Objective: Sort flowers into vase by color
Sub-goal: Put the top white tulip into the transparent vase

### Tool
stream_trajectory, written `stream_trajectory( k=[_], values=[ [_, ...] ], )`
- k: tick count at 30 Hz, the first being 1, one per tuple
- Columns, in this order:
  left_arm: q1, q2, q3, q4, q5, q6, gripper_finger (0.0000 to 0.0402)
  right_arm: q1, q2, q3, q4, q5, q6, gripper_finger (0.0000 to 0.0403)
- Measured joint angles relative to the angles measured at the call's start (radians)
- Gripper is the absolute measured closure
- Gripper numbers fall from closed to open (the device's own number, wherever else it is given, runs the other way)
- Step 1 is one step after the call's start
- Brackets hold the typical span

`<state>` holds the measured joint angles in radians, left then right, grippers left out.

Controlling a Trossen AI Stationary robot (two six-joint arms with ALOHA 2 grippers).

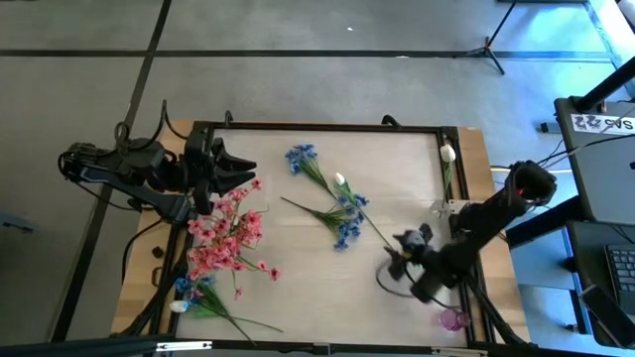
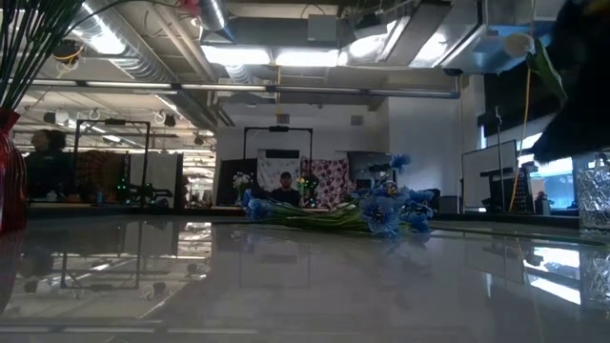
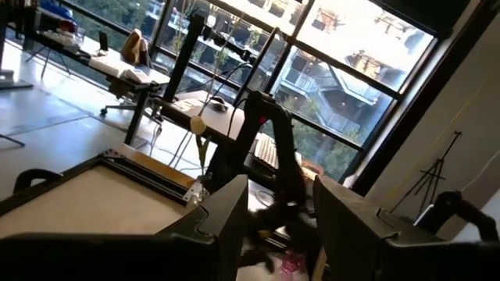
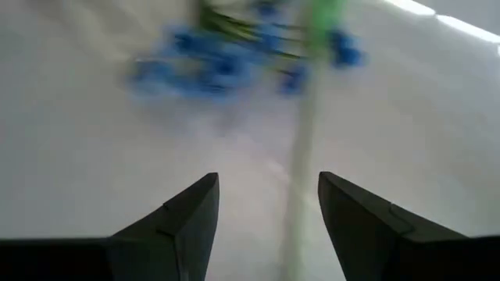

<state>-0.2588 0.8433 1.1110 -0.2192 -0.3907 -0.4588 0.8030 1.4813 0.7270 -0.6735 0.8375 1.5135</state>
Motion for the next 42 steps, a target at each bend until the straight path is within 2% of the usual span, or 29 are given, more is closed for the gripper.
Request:
stream_trajectory(
  k=[4,10,20,23,29,32,35,39,40,42],
  values=[
    [0.000,0.000,0.000,-0.001,0.000,-0.029,0.0260,-0.108,0.029,-0.070,0.096,-0.062,-0.055,0.0196],
    [0.000,0.000,0.000,-0.009,0.000,-0.032,0.0260,-0.182,0.051,-0.141,0.279,-0.188,-0.172,0.0258],
    [0.000,-0.002,0.000,-0.017,0.000,-0.028,0.0261,-0.196,0.049,-0.131,0.247,-0.356,-0.165,0.0393],
    [0.000,-0.002,0.000,-0.024,0.000,-0.015,0.0261,-0.155,0.047,-0.073,0.152,-0.419,-0.107,0.0390],
    [0.000,-0.002,0.000,-0.027,0.000,-0.002,0.0261,-0.066,0.044,0.072,-0.092,-0.754,-0.057,0.0398],
    [0.000,-0.002,0.000,-0.027,0.000,-0.001,0.0261,-0.030,0.044,0.113,-0.130,-0.956,-0.029,0.0391],
    [0.000,-0.002,0.000,-0.027,0.000,0.009,0.0261,0.010,0.044,0.138,-0.131,-1.088,0.009,0.0383],
    [0.000,-0.002,0.000,-0.027,0.000,0.023,0.0261,0.039,0.044,0.172,-0.141,-1.147,0.026,0.0344],
    [0.000,-0.002,0.000,-0.027,0.000,0.024,0.0261,0.037,0.043,0.185,-0.140,-1.140,0.022,0.0329],
    [0.000,-0.004,0.000,-0.027,0.000,0.024,0.0261,0.035,0.035,0.208,-0.142,-1.058,-0.011,0.0293]
  ],
)
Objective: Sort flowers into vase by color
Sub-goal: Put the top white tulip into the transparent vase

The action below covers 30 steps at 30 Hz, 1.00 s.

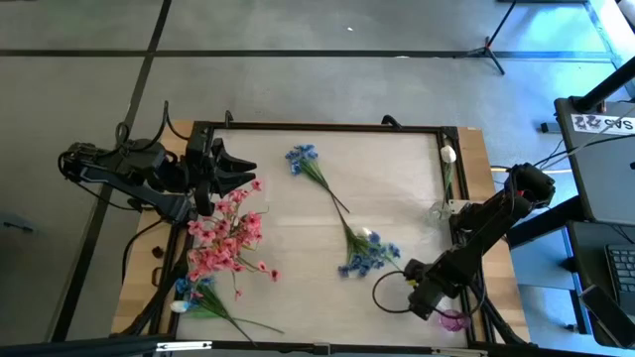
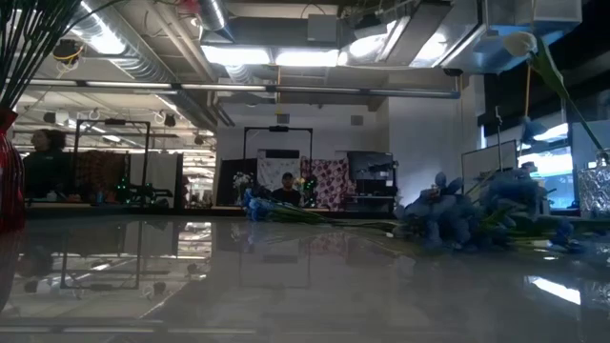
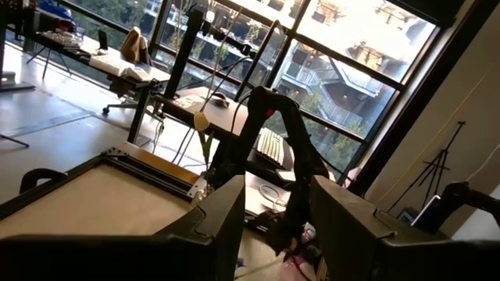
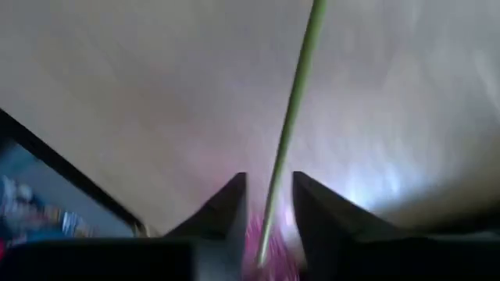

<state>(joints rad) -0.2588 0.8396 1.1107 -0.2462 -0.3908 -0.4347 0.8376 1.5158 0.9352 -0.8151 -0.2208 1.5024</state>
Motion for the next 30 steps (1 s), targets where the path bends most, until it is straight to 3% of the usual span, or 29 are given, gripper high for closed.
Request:
stream_trajectory(
  k=[4,10,19,30],
  values=[
    [0.000,-0.003,0.000,0.001,0.000,0.000,0.0261,-0.030,-0.009,0.048,0.000,0.232,-0.052,0.0236],
    [0.000,-0.016,-0.001,0.001,0.009,0.000,0.0261,-0.153,-0.006,0.009,0.015,0.359,-0.169,0.0224],
    [0.000,-0.031,-0.001,0.000,0.019,-0.006,0.0261,-0.379,-0.005,-0.109,0.233,0.314,-0.332,0.0275],
    [0.000,-0.031,-0.001,-0.001,0.019,0.000,0.0260,-0.434,-0.005,-0.199,0.377,0.258,-0.403,0.0293]
  ],
)
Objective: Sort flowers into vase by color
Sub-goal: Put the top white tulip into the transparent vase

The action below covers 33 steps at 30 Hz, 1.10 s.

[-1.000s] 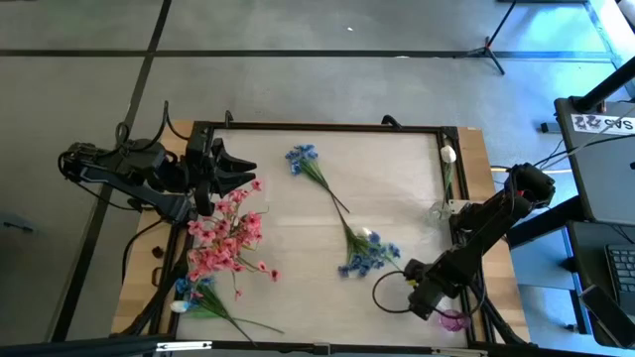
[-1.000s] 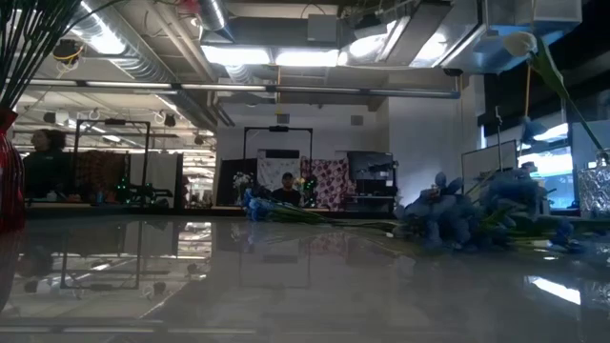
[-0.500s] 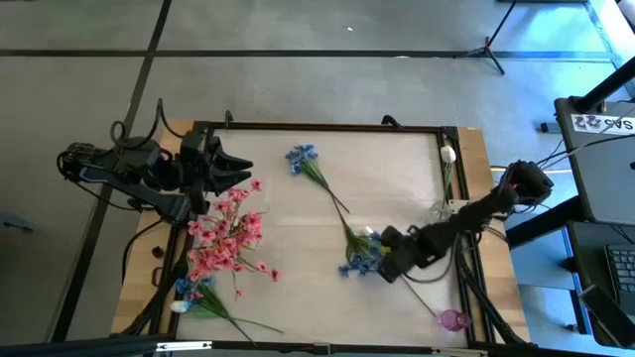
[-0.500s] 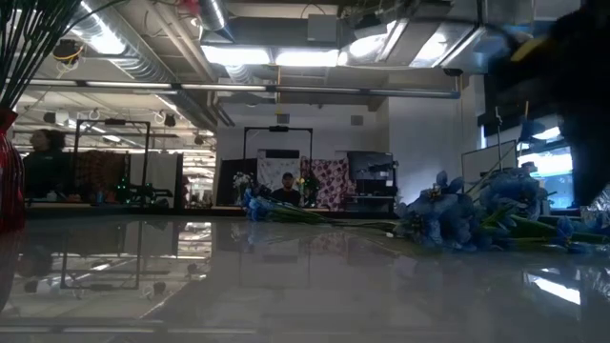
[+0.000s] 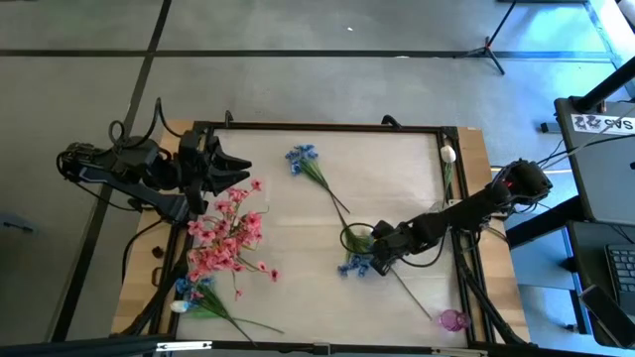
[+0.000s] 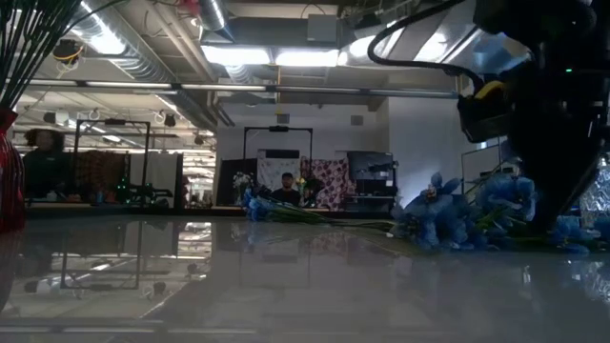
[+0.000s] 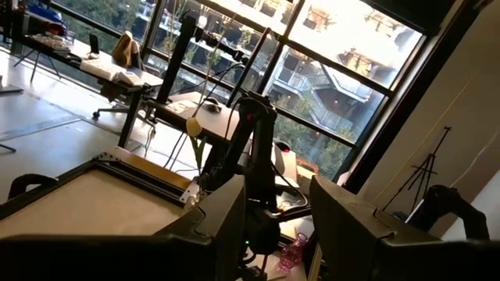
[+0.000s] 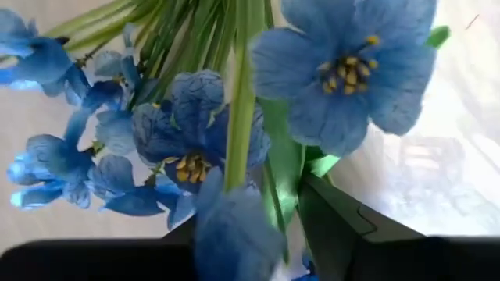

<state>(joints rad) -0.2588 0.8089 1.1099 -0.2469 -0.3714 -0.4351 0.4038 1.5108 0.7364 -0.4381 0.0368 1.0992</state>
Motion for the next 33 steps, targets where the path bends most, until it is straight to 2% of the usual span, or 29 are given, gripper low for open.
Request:
stream_trajectory(
  k=[5,11,16,22,27,33],
  values=[
    [0.000,0.000,0.000,0.000,0.000,0.000,0.0260,0.002,0.000,0.000,-0.005,-0.003,-0.034,0.0307],
    [0.000,0.000,0.000,0.000,0.000,0.000,0.0260,0.002,0.000,0.000,-0.007,0.017,-0.035,0.0393],
    [0.000,0.000,0.000,0.000,0.000,0.000,0.0260,0.002,-0.039,0.042,-0.042,0.016,-0.029,0.0391],
    [0.000,0.000,0.000,0.001,-0.001,0.000,0.0260,0.002,-0.202,0.173,-0.217,0.043,0.004,0.0397],
    [0.000,0.000,0.000,0.001,-0.001,0.000,0.0260,0.003,-0.383,0.262,-0.324,0.226,-0.015,0.0400],
    [0.000,0.000,0.000,0.001,-0.001,0.000,0.0260,0.003,-0.622,0.279,-0.305,0.497,-0.226,0.0401]
  ],
)
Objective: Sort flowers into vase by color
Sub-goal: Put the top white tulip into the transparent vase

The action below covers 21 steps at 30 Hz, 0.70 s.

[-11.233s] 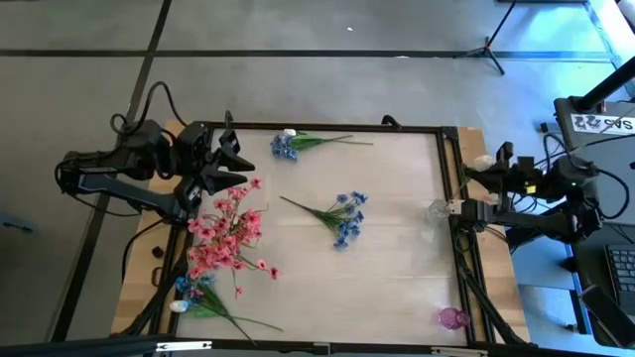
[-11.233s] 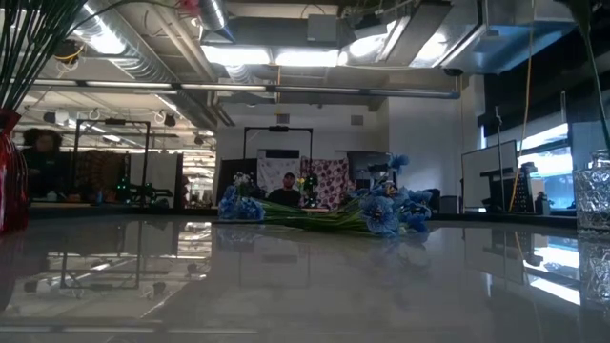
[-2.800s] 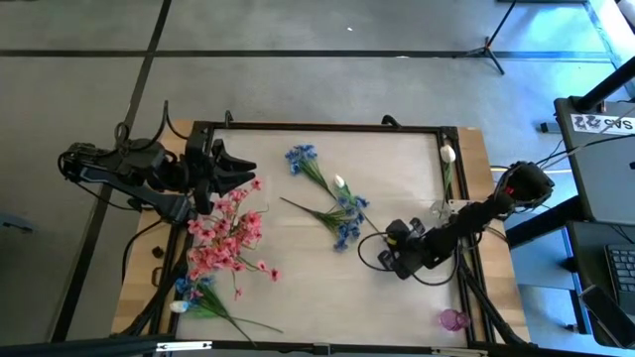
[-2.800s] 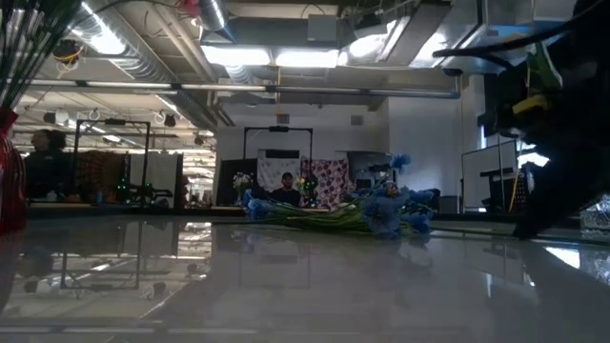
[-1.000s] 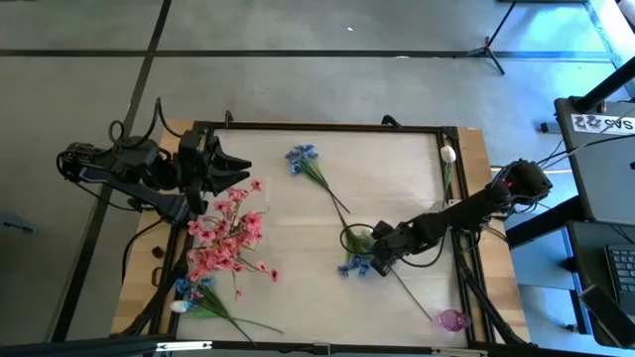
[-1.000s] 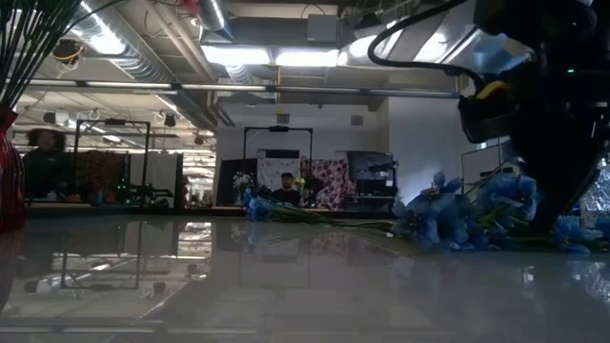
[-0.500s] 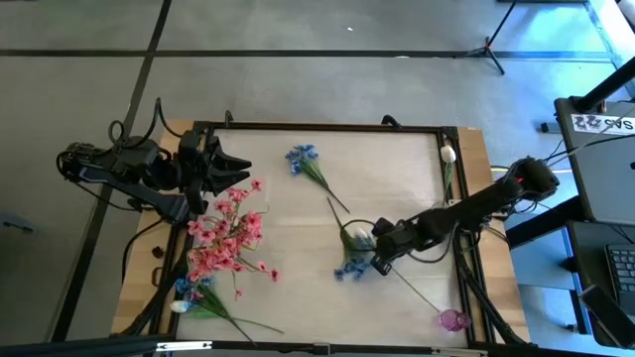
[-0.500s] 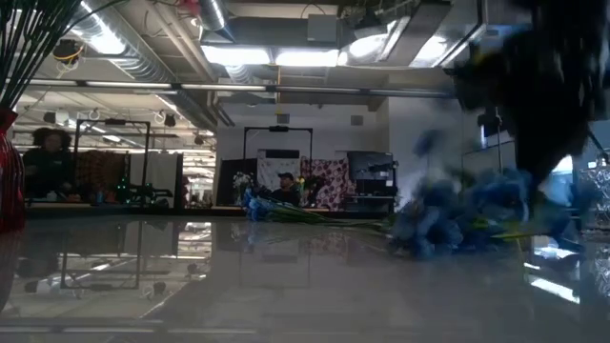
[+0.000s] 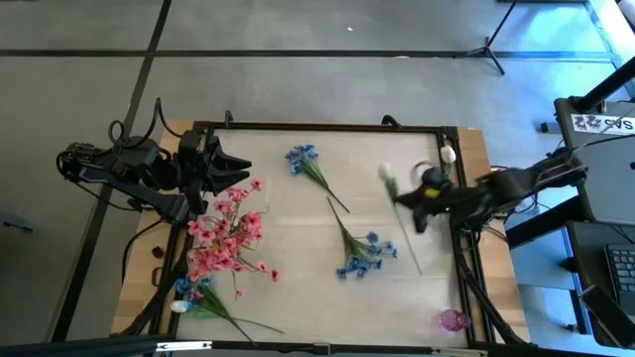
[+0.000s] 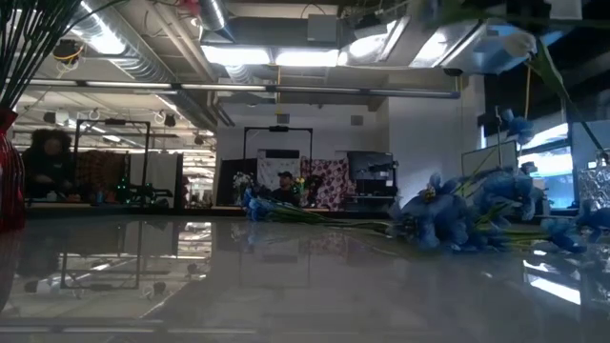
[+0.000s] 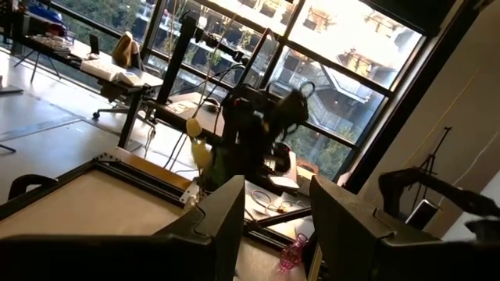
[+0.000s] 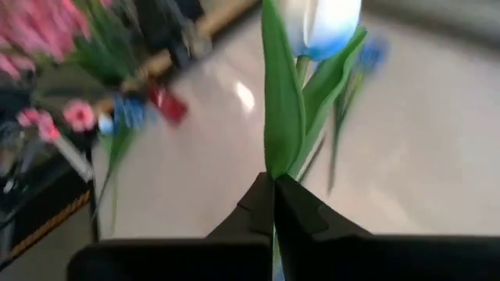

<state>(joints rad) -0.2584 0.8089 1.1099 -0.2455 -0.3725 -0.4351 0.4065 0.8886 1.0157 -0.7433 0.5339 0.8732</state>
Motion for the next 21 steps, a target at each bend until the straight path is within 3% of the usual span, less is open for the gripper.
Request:
stream_trajectory(
  k=[5,10,15,21],
  values=[
    [0.000,0.006,0.000,0.018,0.010,0.001,0.0260,-0.001,-0.154,-0.004,0.063,0.086,-0.229,0.0402],
    [-0.004,0.098,0.002,0.196,0.107,0.054,0.0260,-0.002,-0.225,-0.023,0.280,0.039,-0.395,0.0402],
    [-0.003,0.237,0.002,0.372,0.107,0.147,0.0260,-0.002,-0.156,-0.025,0.505,-0.032,-0.515,0.0402],
    [0.038,0.363,0.002,0.495,0.104,0.153,0.0243,-0.016,-0.003,-0.027,0.796,-0.049,-0.626,0.0403]
  ],
)
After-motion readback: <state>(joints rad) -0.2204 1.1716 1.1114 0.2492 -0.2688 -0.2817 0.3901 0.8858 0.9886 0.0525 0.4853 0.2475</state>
